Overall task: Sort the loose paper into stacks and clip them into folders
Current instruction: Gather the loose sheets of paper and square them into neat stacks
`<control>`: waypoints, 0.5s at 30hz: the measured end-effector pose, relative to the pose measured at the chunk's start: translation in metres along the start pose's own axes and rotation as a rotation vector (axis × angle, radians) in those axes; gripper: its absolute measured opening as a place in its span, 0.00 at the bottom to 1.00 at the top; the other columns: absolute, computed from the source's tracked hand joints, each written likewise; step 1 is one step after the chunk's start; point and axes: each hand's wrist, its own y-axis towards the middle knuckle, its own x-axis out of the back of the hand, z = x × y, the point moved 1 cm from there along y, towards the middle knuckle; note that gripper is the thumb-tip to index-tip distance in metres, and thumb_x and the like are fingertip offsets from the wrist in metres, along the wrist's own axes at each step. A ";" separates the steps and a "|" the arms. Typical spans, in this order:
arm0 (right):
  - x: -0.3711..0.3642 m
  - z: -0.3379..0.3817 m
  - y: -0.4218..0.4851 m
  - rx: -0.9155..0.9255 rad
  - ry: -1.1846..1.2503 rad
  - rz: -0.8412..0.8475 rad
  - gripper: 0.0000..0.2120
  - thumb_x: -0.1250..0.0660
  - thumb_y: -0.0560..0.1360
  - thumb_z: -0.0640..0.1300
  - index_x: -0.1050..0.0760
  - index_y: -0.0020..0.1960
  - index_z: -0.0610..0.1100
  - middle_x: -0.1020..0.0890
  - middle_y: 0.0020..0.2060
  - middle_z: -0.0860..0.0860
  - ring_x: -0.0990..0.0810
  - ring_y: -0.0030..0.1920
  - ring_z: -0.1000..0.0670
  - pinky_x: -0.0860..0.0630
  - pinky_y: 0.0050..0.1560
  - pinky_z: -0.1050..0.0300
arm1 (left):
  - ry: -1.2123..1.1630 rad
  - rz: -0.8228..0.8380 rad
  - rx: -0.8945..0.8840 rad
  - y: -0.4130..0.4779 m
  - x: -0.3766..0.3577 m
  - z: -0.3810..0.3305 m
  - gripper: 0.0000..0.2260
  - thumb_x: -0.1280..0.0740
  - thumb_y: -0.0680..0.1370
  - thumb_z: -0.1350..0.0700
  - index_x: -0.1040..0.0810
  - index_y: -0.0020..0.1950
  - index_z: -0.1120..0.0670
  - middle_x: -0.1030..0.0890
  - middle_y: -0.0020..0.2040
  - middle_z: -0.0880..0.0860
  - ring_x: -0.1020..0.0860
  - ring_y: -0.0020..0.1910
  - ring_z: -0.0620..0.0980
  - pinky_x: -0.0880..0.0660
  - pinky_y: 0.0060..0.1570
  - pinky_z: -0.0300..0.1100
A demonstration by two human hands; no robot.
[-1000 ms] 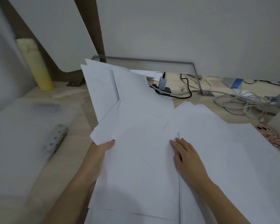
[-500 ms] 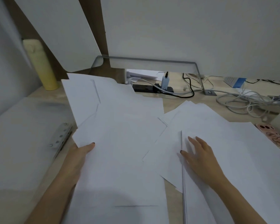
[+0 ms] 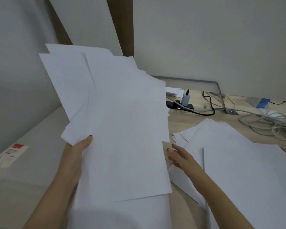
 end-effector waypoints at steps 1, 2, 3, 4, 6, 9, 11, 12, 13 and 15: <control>-0.006 0.003 -0.001 -0.018 0.117 0.085 0.33 0.36 0.69 0.61 0.35 0.70 0.48 0.22 0.62 0.51 0.22 0.60 0.50 0.30 0.65 0.52 | -0.014 0.005 -0.008 -0.003 0.002 -0.001 0.10 0.36 0.76 0.63 0.21 0.54 0.51 0.15 0.43 0.44 0.17 0.42 0.42 0.20 0.39 0.37; -0.011 0.006 -0.002 -0.032 0.216 0.159 0.28 0.37 0.71 0.59 0.32 0.68 0.48 0.19 0.58 0.50 0.20 0.58 0.49 0.27 0.63 0.51 | -0.030 0.013 -0.006 -0.005 0.004 -0.001 0.10 0.36 0.76 0.63 0.21 0.53 0.51 0.15 0.42 0.43 0.17 0.41 0.42 0.20 0.39 0.38; -0.016 0.009 -0.005 -0.040 0.282 0.219 0.22 0.37 0.74 0.55 0.29 0.65 0.48 0.18 0.57 0.50 0.19 0.56 0.49 0.25 0.60 0.52 | -0.046 0.021 0.009 -0.008 0.005 0.000 0.10 0.36 0.76 0.62 0.21 0.53 0.51 0.15 0.42 0.44 0.17 0.41 0.43 0.21 0.41 0.41; -0.020 0.011 -0.007 -0.038 0.322 0.252 0.17 0.38 0.76 0.51 0.26 0.62 0.47 0.17 0.55 0.50 0.18 0.56 0.49 0.23 0.56 0.54 | -0.062 0.033 0.029 -0.010 0.005 0.003 0.10 0.36 0.76 0.62 0.21 0.53 0.51 0.15 0.44 0.45 0.17 0.42 0.44 0.22 0.43 0.43; -0.025 0.010 -0.008 -0.021 0.334 0.231 0.13 0.39 0.77 0.42 0.26 0.61 0.44 0.16 0.54 0.48 0.17 0.53 0.48 0.21 0.48 0.57 | -0.085 0.058 0.070 -0.015 0.007 0.012 0.10 0.37 0.77 0.62 0.21 0.54 0.51 0.15 0.46 0.48 0.17 0.43 0.46 0.21 0.43 0.45; -0.020 0.002 -0.010 -0.052 0.268 0.146 0.11 0.40 0.77 0.34 0.25 0.57 0.36 0.14 0.43 0.45 0.15 0.41 0.49 0.21 0.36 0.60 | -0.097 0.074 0.163 -0.022 0.008 0.034 0.11 0.37 0.76 0.64 0.22 0.57 0.54 0.16 0.48 0.52 0.17 0.42 0.48 0.19 0.37 0.40; -0.011 -0.004 -0.015 -0.106 0.126 0.084 0.09 0.40 0.76 0.33 0.24 0.54 0.36 0.15 0.39 0.46 0.15 0.37 0.49 0.21 0.35 0.60 | -0.088 0.111 0.243 -0.027 0.010 0.048 0.14 0.37 0.76 0.65 0.24 0.61 0.58 0.17 0.53 0.56 0.18 0.47 0.52 0.18 0.41 0.41; -0.006 -0.008 -0.016 -0.134 0.035 0.052 0.09 0.39 0.76 0.34 0.24 0.54 0.36 0.15 0.42 0.45 0.16 0.39 0.48 0.20 0.39 0.58 | -0.086 0.141 0.288 -0.029 0.010 0.053 0.15 0.37 0.76 0.66 0.24 0.62 0.59 0.18 0.55 0.58 0.18 0.50 0.54 0.19 0.45 0.44; 0.000 -0.011 -0.017 -0.156 -0.054 0.028 0.10 0.38 0.76 0.35 0.24 0.55 0.37 0.16 0.45 0.43 0.17 0.41 0.46 0.21 0.44 0.55 | -0.092 0.172 0.336 -0.030 0.009 0.056 0.15 0.37 0.76 0.66 0.25 0.62 0.60 0.18 0.56 0.59 0.19 0.53 0.56 0.20 0.49 0.48; 0.010 -0.016 -0.021 -0.179 -0.234 0.006 0.09 0.38 0.76 0.37 0.23 0.54 0.38 0.17 0.49 0.40 0.18 0.46 0.42 0.23 0.50 0.50 | -0.125 0.210 0.414 -0.030 0.009 0.059 0.15 0.39 0.77 0.65 0.26 0.64 0.60 0.19 0.58 0.60 0.22 0.58 0.59 0.24 0.53 0.53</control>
